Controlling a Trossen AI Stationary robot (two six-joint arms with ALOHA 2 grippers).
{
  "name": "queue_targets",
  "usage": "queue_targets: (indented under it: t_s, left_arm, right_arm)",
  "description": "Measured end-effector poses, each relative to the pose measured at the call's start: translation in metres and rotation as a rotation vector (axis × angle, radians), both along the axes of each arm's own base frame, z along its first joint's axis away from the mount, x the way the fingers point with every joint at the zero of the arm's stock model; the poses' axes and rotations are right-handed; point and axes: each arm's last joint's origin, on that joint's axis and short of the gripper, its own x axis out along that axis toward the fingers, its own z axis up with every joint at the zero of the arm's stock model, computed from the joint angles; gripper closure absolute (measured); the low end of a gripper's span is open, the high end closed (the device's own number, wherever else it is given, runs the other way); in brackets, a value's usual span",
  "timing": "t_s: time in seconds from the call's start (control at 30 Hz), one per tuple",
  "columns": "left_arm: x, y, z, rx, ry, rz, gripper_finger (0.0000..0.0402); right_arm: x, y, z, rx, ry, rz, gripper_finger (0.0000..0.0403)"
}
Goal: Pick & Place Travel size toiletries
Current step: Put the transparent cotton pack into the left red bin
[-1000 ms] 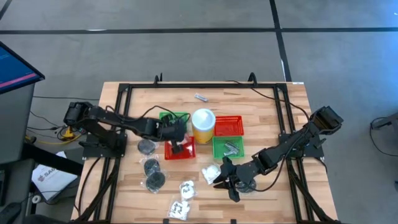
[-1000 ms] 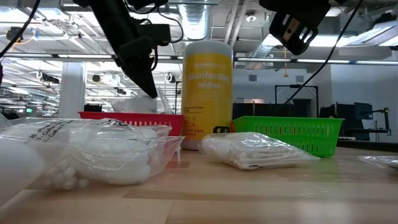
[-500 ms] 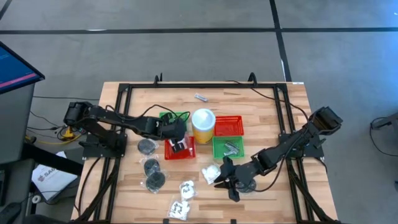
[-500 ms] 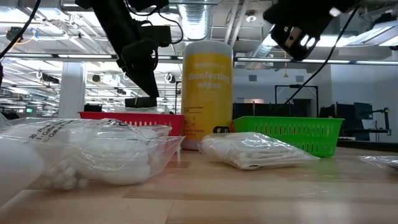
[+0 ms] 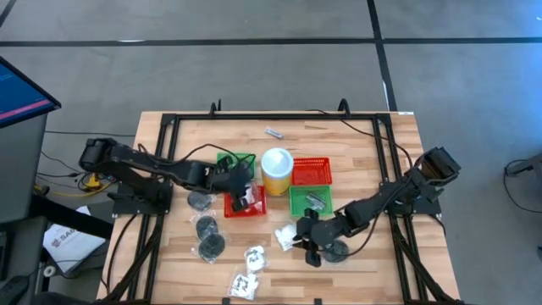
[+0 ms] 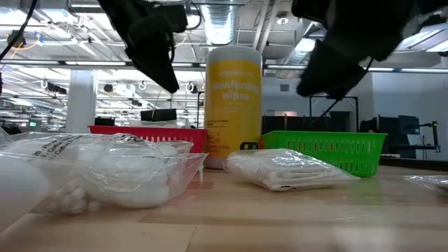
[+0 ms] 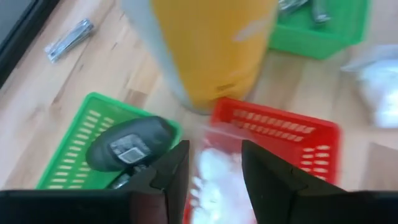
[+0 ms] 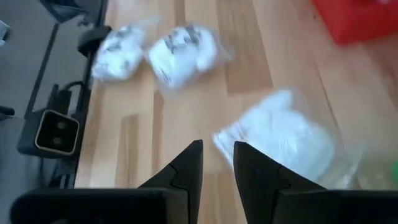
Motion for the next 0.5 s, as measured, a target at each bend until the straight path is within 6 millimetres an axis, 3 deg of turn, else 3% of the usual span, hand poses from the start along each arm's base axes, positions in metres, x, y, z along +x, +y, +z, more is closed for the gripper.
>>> queue_targets:
  t_s: [0.5]
  left_arm:
    - [-0.01, -0.046, 0.016, -0.035, -0.132, -0.121, 0.0269]
  right_arm:
    - [-0.01, -0.006, -0.011, 0.04, 0.175, -0.134, 0.0308]
